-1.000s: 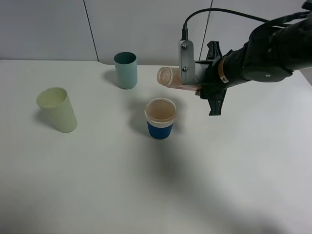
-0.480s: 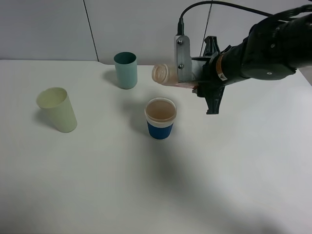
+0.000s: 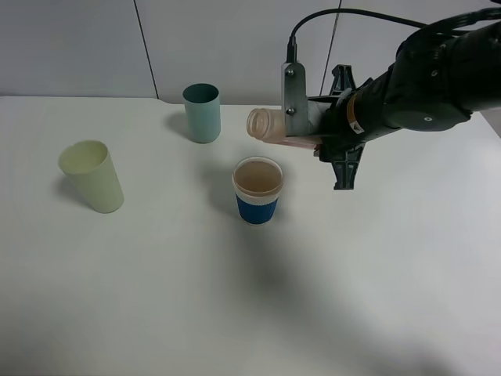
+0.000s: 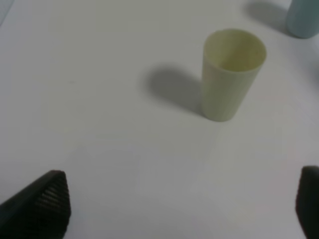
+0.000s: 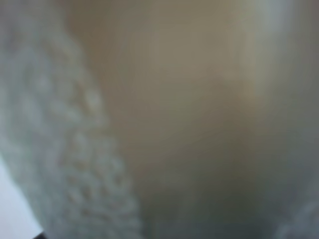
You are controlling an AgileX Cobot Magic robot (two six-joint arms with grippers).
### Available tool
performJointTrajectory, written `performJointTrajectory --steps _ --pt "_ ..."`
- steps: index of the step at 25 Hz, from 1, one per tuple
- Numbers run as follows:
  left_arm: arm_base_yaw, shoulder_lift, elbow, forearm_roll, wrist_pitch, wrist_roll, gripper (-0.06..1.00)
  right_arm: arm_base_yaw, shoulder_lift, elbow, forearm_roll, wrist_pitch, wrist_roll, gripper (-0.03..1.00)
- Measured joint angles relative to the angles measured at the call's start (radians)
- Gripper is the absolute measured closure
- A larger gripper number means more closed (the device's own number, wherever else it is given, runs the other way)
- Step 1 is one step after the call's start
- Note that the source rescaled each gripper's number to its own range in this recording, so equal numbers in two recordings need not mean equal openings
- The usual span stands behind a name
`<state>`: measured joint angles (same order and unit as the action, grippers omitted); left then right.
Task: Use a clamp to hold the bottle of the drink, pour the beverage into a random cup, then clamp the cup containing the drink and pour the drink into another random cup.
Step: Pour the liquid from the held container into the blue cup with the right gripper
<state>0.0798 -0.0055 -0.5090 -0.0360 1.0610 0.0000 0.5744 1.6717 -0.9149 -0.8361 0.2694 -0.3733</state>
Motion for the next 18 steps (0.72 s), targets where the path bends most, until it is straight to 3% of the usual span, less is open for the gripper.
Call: performJointTrajectory --steps 10,18 --pt "0.0 0.0 0.0 0.0 0.0 0.0 0.27 0.0 0.0 0.0 0.015 0.005 -0.002 0.95" --pt "0.0 0.0 0.0 0.0 0.0 0.0 0.27 0.0 0.0 0.0 0.061 -0.045 -0.002 0.95"
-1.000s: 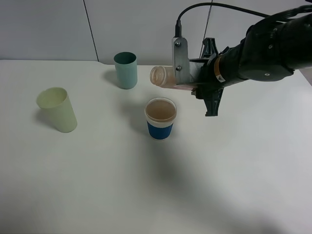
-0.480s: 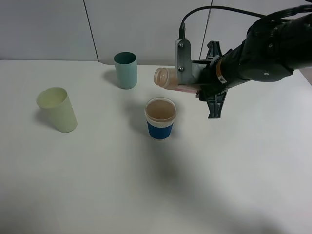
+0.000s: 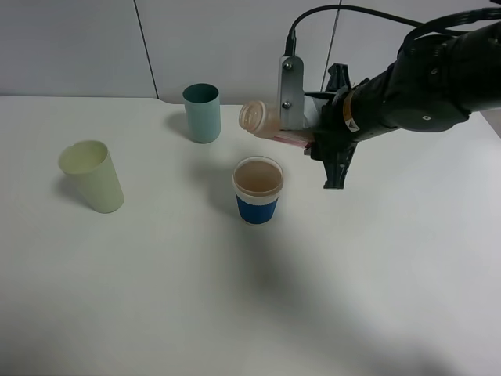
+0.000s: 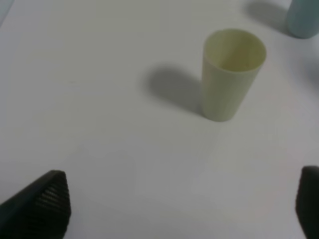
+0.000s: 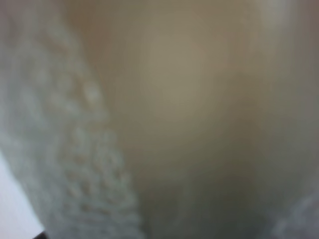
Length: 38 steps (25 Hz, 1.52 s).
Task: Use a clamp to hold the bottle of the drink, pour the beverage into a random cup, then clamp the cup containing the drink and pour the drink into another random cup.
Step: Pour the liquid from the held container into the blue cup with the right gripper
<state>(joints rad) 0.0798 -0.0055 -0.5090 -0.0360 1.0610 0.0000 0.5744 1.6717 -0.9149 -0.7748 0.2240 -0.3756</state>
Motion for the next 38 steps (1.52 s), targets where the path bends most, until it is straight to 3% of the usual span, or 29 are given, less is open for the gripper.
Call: performJointTrajectory --steps 13,29,38 --pt "0.0 0.0 0.0 0.0 0.0 0.0 0.27 -0.008 0.0 0.109 0.02 -0.145 0.0 0.95" --pt "0.0 0.0 0.0 0.0 0.0 0.0 0.27 -0.009 -0.012 0.115 -0.086 -0.041 -0.005 0.95" --pt "0.0 0.0 0.0 0.0 0.0 0.0 0.27 -0.083 -0.074 0.115 -0.108 -0.018 0.003 0.95"
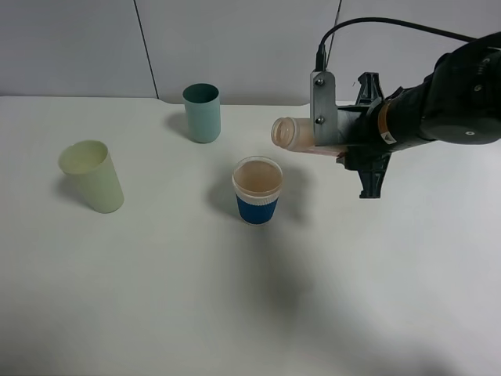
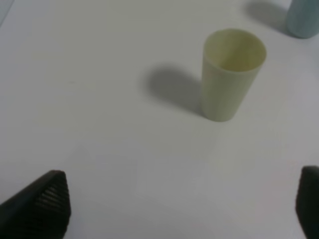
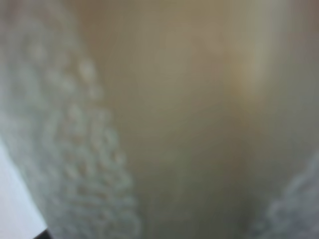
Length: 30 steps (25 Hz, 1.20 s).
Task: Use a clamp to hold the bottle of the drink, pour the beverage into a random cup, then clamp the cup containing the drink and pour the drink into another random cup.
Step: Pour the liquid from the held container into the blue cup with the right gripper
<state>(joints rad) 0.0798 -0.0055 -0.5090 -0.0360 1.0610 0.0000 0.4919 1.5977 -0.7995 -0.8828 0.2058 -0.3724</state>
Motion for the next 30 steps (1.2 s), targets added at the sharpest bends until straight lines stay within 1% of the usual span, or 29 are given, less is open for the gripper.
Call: performJointTrajectory --steps 7,11,22,30 --pt "0.0 0.0 0.0 0.0 0.0 0.0 0.27 0.0 -0.001 0.0 0.0 -0.007 0.0 0.95" --pt "0.0 0.0 0.0 0.0 0.0 0.0 0.27 0.0 0.0 0.0 0.0 -0.033 -0.001 0.95" --pt "0.0 0.0 0.0 0.0 0.0 0.0 0.27 0.0 0.053 0.0 -0.004 -0.033 -0.003 0.95" --pt "0.0 0.0 0.0 0.0 0.0 0.0 0.27 0.0 0.053 0.0 -0.035 -0.034 -0.003 0.95"
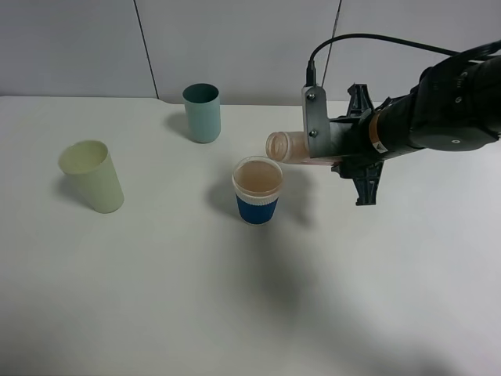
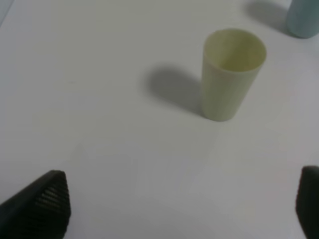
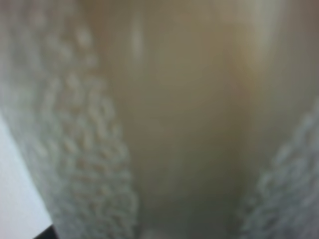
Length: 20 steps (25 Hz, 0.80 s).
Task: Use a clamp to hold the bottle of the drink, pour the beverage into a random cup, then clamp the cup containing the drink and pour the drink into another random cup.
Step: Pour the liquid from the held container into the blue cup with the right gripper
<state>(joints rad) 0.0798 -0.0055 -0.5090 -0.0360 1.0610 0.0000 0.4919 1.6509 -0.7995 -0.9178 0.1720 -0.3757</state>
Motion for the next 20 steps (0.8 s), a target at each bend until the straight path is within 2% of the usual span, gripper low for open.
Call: performJointTrajectory --steps 9,20 --pt "0.0 0.0 0.0 0.0 0.0 0.0 0.27 0.0 0.0 0.0 -0.047 -0.001 0.0 0.95" --pt "0.0 0.0 0.0 0.0 0.0 0.0 0.27 0.0 0.0 -0.051 -0.055 0.005 0.002 0.95"
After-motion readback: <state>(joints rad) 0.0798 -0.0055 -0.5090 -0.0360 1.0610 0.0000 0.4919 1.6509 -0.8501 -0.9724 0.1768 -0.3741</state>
